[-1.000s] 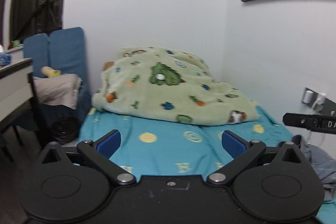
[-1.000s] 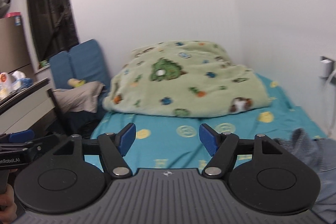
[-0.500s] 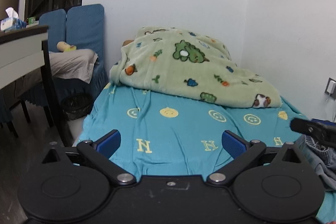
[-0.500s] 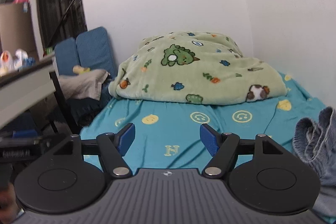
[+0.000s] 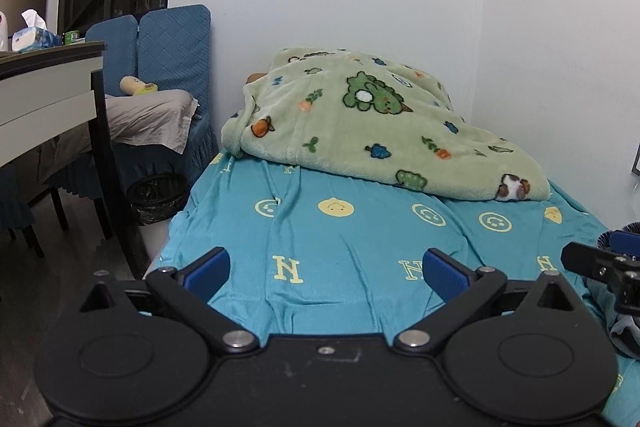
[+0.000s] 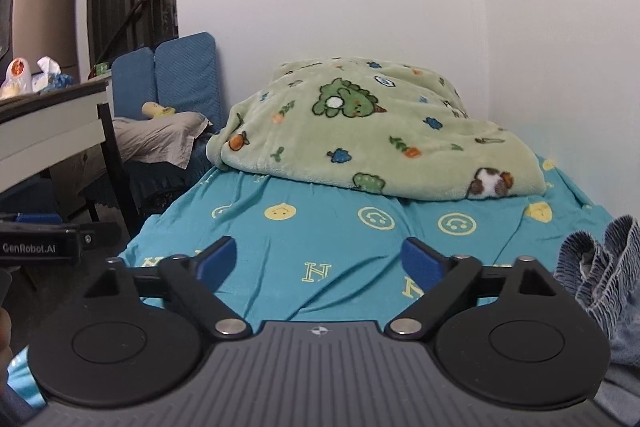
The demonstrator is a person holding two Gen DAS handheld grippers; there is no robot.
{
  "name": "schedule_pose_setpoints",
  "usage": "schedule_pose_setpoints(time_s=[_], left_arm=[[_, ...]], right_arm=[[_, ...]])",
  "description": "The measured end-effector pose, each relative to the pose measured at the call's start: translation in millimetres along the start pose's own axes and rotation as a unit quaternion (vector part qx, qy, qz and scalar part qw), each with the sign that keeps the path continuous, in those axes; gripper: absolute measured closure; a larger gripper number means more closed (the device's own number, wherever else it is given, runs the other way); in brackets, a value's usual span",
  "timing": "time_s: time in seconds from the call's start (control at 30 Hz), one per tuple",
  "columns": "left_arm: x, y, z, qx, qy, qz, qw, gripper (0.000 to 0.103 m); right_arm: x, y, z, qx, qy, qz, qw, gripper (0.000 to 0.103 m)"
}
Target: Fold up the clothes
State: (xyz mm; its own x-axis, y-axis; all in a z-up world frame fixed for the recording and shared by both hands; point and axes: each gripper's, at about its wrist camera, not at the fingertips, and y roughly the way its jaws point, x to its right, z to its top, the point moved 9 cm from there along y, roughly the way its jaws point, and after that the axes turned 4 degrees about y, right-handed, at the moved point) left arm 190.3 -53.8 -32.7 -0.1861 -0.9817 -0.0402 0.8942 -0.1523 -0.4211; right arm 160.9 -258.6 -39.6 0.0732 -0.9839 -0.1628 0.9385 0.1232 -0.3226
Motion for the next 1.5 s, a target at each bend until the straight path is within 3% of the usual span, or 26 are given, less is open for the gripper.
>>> schedule_pose_setpoints(time_s=[0.2,1.5], left_arm=[[2.5,0.3,-2.5,-0.002,0.008,0.001,1.0,0.0],[-3.6,-4.4,-2.8,0.005,-0.002,0.002,1.0,0.0]], right_arm=[[1.1,0.4,1.2,0.001,0.008,0.004,1.0,0.004],[1.5,7.7,-9.7,-0.017,0.022,-0.007,1.0,0.003]])
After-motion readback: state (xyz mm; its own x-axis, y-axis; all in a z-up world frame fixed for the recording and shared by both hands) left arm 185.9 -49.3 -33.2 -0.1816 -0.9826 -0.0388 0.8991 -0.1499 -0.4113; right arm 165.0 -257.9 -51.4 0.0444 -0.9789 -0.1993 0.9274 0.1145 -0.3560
